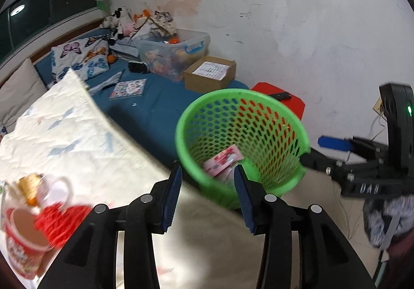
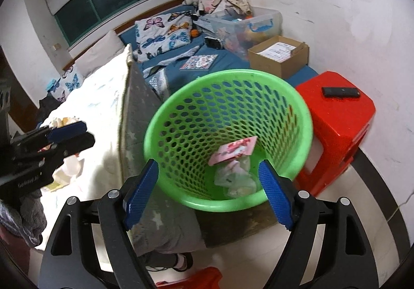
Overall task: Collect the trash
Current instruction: 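Return to the mattress and grasp the yellow-labelled lime bottle with left tool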
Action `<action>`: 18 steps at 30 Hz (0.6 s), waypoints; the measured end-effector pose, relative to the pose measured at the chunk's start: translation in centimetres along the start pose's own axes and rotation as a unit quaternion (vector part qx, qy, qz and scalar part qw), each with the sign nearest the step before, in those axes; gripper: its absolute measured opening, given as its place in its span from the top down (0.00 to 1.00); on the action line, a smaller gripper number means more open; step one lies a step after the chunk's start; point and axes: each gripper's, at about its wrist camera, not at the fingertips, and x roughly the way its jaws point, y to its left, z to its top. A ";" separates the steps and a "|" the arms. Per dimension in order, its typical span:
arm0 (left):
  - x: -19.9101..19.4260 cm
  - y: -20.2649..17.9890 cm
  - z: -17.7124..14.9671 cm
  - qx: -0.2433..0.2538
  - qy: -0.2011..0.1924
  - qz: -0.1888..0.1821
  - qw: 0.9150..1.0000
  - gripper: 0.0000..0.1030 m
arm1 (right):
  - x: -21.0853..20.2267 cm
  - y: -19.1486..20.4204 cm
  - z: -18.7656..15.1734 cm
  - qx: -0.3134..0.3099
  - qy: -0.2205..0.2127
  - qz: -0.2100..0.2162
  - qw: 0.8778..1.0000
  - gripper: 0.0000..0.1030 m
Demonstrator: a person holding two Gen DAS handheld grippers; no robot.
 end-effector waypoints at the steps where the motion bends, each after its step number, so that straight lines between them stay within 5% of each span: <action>1: -0.4 0.4 -0.3 0.000 0.000 0.005 1.000 0.59 | 0.1 0.5 0.0 -0.003 0.000 0.003 1.000 0.22; 18: -9.2 8.9 -7.2 0.017 0.013 0.071 0.997 0.40 | 0.4 8.0 0.4 -0.061 -0.001 0.040 0.997 0.19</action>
